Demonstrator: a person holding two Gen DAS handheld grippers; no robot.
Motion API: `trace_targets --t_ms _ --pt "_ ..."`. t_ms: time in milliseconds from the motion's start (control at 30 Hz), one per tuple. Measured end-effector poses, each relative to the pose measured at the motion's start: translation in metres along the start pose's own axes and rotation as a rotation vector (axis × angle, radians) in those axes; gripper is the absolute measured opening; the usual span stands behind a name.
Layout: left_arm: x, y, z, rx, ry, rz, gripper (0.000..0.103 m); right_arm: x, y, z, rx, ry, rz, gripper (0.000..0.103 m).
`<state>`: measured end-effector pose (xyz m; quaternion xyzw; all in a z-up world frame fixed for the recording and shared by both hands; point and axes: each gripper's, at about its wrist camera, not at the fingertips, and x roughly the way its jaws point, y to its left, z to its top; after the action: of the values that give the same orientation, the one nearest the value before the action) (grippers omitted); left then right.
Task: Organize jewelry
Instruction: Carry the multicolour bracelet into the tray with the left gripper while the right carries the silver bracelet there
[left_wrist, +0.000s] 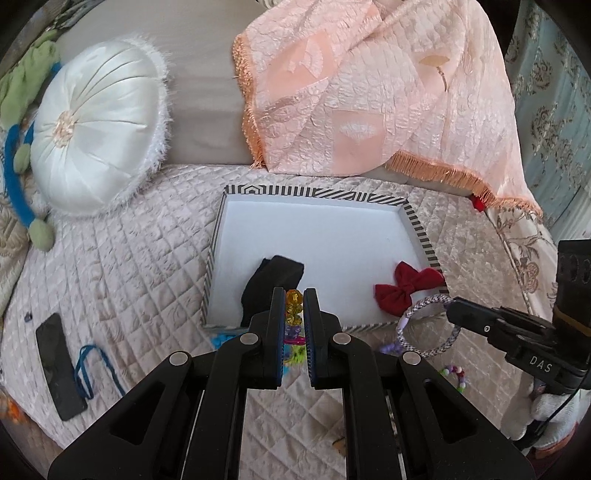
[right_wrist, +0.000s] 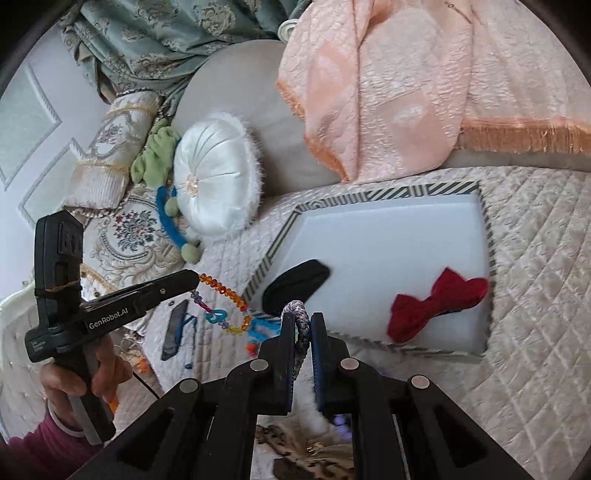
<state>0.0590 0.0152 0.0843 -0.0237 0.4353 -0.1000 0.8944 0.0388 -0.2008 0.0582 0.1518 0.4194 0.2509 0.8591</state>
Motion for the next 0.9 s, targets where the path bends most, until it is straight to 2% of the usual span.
trace_targets --t_ms 267,567,800,900 --pt "0.033 -0.004 0.031 -0.005 0.014 -0.004 0.008 0.008 -0.025 0.028 -0.014 0.002 -0.082 0.008" --pt "0.090 0.013 0.067 -0.066 0.047 0.016 0.008 0.047 -0.069 0.063 0.027 0.035 -0.148 0.008" --pt "0.135 0.046 0.061 -0.132 0.113 0.072 0.008 0.083 -0.103 0.069 0.069 0.079 -0.209 0.008" --pt "0.147 0.059 0.054 -0.157 0.139 0.092 0.008 0.094 -0.115 0.068 0.063 0.092 -0.277 0.008"
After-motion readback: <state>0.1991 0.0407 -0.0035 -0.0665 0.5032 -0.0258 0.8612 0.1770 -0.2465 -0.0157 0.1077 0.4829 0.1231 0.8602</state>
